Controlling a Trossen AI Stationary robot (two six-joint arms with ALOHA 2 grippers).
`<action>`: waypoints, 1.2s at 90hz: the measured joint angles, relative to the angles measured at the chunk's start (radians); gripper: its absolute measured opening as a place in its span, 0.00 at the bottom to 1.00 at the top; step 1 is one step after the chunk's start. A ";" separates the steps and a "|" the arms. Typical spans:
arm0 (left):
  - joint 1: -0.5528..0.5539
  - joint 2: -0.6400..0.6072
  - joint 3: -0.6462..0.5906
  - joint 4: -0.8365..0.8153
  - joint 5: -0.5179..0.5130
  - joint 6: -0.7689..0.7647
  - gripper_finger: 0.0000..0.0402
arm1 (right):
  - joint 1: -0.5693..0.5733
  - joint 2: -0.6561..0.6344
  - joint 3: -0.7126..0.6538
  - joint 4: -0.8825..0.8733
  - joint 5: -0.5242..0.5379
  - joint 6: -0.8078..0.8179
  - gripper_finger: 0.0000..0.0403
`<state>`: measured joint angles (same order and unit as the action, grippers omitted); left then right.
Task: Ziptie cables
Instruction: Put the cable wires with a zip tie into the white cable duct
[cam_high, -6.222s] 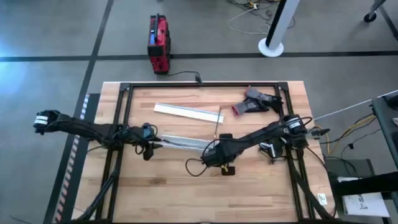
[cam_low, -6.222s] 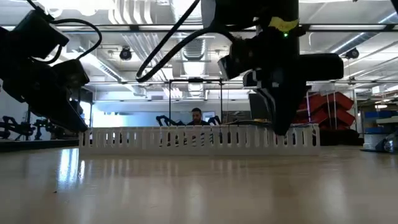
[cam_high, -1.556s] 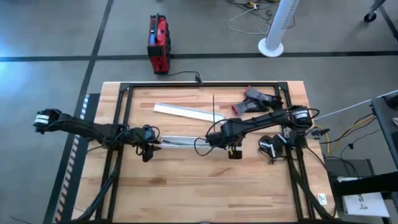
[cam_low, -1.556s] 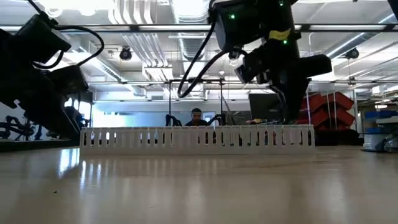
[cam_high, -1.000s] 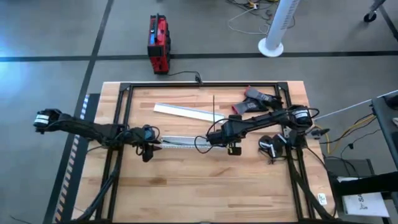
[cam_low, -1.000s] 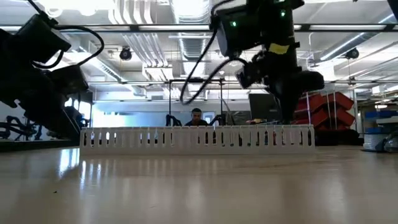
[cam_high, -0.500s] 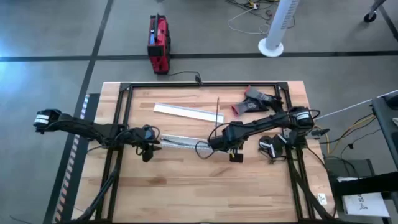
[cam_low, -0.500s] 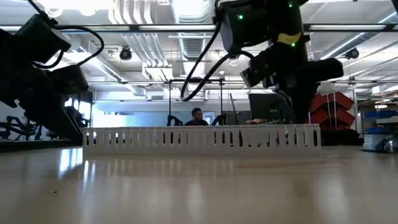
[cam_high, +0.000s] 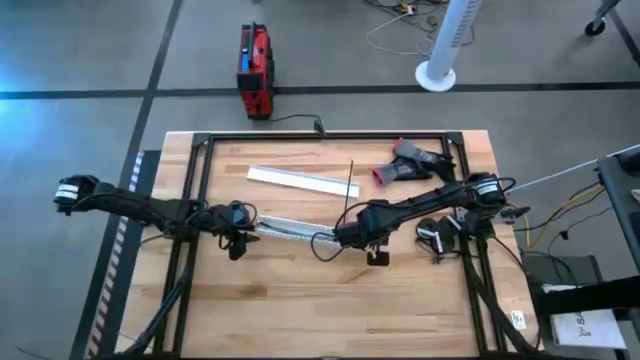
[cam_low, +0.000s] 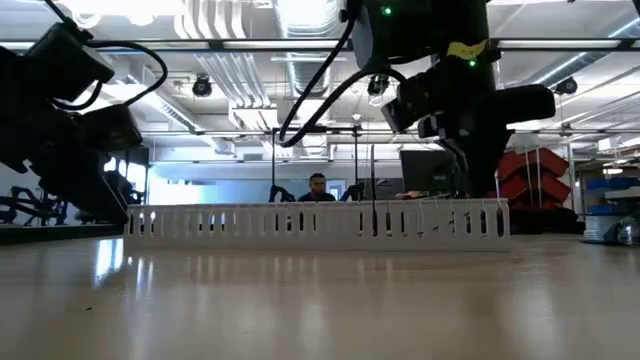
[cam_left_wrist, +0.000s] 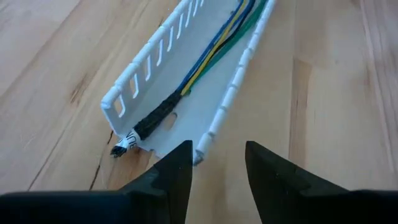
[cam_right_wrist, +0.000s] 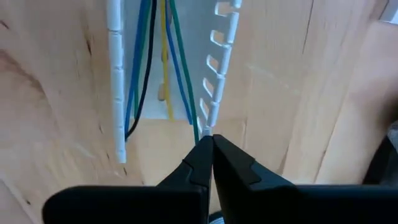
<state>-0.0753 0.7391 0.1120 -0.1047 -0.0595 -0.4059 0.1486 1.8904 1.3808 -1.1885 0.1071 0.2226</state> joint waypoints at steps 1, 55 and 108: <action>0.000 0.000 0.000 0.000 0.000 0.000 0.32 | 0.000 0.000 0.000 0.000 -0.002 0.001 0.00; 0.000 -0.002 0.084 -0.010 -0.005 0.093 0.32 | -0.020 -0.178 -0.030 0.253 0.235 -0.009 0.00; 0.000 0.057 0.037 0.501 -0.008 0.216 0.32 | -0.023 -0.389 -0.267 0.671 0.194 0.023 0.07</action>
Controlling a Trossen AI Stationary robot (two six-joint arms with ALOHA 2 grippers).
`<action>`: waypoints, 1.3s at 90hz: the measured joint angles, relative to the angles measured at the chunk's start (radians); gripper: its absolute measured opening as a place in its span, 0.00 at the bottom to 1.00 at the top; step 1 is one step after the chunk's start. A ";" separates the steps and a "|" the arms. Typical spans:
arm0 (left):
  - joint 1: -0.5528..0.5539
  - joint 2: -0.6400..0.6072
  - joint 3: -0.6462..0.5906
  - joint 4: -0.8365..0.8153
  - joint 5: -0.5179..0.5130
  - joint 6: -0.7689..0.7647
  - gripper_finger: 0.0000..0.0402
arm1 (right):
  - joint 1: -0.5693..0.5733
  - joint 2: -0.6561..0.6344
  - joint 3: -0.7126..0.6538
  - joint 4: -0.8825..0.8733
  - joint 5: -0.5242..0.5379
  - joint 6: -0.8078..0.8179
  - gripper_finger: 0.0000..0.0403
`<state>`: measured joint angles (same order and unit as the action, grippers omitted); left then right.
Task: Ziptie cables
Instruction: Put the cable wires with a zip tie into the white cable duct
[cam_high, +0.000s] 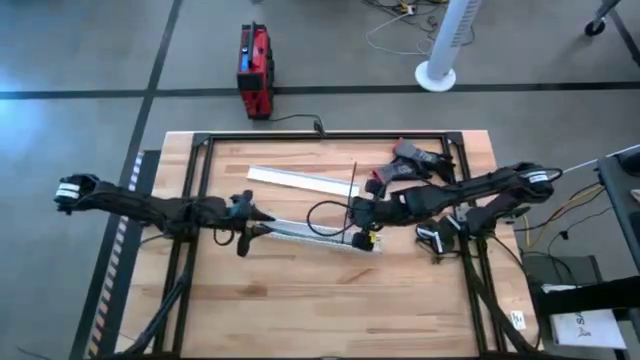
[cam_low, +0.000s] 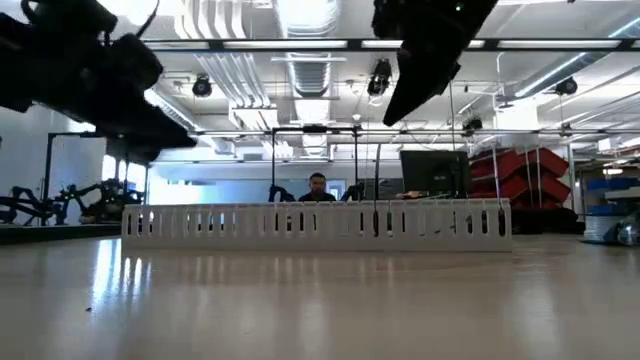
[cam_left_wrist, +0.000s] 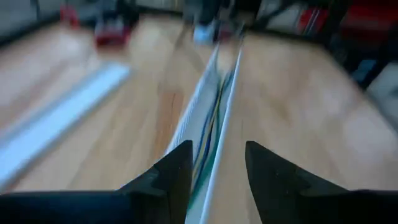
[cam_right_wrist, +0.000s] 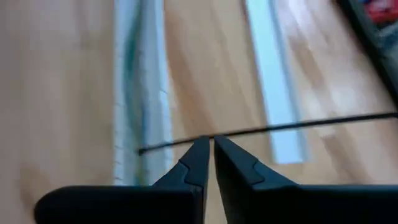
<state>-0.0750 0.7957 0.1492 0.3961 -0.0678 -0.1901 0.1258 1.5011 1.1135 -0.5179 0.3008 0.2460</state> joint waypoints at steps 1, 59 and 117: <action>0.000 0.006 -0.002 0.019 0.004 0.003 0.32 | 0.002 -0.002 -0.006 0.011 -0.001 0.002 0.07; 0.000 0.315 -0.017 0.423 0.052 0.054 0.32 | 0.016 -0.002 -0.350 0.568 0.035 0.222 0.35; 0.000 0.490 0.056 0.454 0.052 0.059 0.32 | -0.105 0.015 -0.349 0.566 0.028 0.374 0.26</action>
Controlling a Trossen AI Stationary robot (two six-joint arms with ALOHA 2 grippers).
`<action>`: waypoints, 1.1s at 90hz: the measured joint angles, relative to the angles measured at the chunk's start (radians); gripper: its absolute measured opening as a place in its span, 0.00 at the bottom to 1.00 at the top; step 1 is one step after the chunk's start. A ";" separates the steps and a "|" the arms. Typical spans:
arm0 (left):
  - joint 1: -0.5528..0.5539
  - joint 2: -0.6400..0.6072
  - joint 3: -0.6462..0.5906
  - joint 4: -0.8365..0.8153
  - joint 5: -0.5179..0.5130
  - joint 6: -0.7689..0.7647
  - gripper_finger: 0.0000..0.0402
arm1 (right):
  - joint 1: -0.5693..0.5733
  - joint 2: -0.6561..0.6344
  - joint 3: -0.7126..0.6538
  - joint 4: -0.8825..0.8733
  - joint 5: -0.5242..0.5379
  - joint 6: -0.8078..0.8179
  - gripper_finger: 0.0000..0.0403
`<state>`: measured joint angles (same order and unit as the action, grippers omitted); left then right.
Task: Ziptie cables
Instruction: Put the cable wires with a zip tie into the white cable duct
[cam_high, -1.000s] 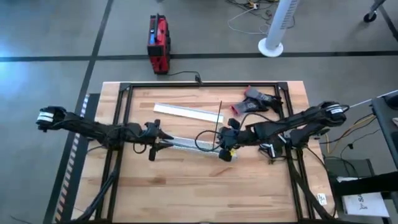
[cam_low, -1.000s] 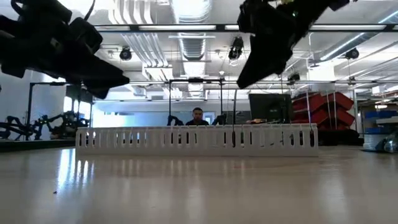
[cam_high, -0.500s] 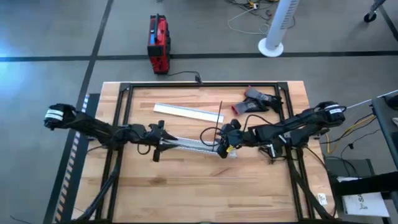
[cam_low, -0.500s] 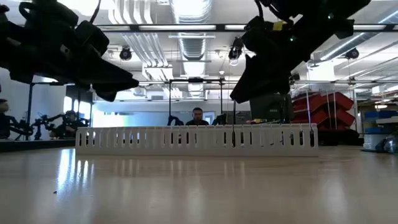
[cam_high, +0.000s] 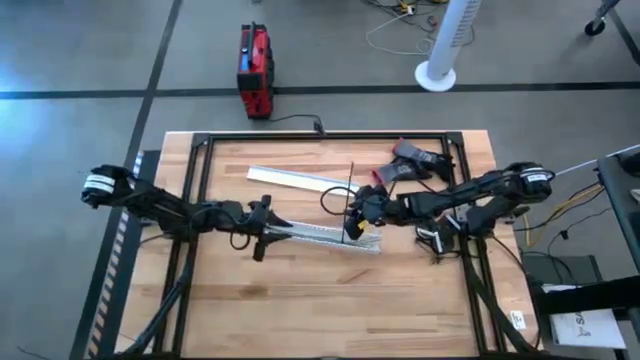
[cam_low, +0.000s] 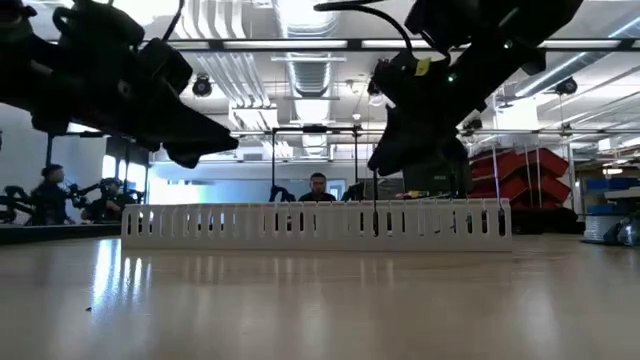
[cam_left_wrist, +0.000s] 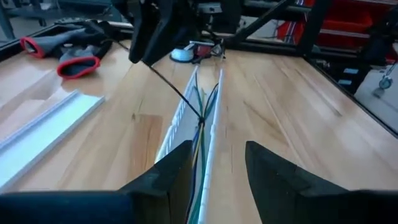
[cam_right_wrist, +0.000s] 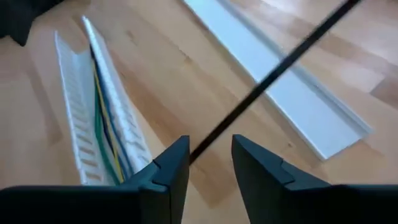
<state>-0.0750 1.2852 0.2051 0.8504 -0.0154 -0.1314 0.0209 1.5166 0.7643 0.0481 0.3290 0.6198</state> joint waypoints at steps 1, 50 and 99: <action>0.000 0.004 0.003 0.000 0.000 0.000 0.32 | -0.002 0.000 0.000 -0.001 -0.002 0.001 0.25; 0.000 0.194 0.117 0.000 -0.022 0.019 0.32 | -0.002 0.011 0.008 0.017 -0.026 0.006 0.00; 0.049 0.436 0.452 -0.305 -0.055 0.145 0.32 | 0.100 0.138 0.130 0.011 0.013 0.220 0.00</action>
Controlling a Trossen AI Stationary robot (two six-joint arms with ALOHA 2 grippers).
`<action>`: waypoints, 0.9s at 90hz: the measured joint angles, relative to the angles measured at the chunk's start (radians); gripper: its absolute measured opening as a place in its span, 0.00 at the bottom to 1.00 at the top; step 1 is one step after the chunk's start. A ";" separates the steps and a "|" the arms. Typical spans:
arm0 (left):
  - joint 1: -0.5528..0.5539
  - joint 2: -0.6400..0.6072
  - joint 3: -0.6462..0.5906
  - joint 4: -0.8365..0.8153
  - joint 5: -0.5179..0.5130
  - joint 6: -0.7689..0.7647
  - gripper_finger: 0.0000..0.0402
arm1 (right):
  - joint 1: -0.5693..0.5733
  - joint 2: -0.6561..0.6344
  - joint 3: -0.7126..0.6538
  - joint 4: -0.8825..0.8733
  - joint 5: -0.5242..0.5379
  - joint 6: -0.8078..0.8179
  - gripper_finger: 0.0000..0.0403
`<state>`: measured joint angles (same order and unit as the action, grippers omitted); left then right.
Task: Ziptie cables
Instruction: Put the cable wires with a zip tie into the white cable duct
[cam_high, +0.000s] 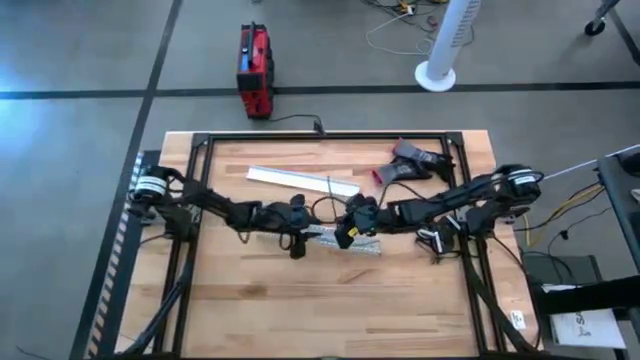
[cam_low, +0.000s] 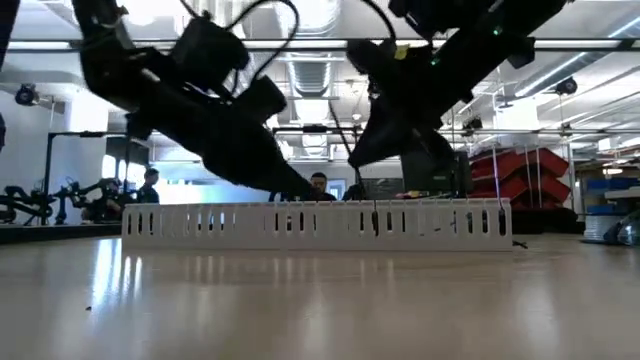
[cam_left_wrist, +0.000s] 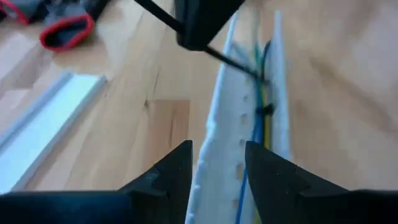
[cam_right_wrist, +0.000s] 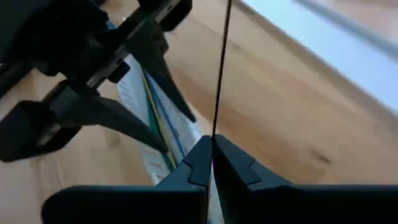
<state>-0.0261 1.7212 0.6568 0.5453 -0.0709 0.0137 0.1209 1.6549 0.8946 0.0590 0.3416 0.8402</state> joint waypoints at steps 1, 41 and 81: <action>0.000 0.001 0.005 -0.009 0.000 0.003 0.32 | 0.002 0.005 0.004 -0.002 0.004 0.004 0.00; 0.002 0.024 0.043 -0.078 0.000 0.017 0.32 | 0.024 0.072 0.221 -0.337 0.103 0.148 0.00; 0.002 0.023 0.045 -0.128 0.002 -0.020 0.01 | 0.023 0.209 0.325 -0.390 0.128 0.290 0.00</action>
<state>-0.0242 1.7443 0.7014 0.4169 -0.0688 -0.0061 0.1441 1.8638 1.2198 -0.3312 0.4701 1.1301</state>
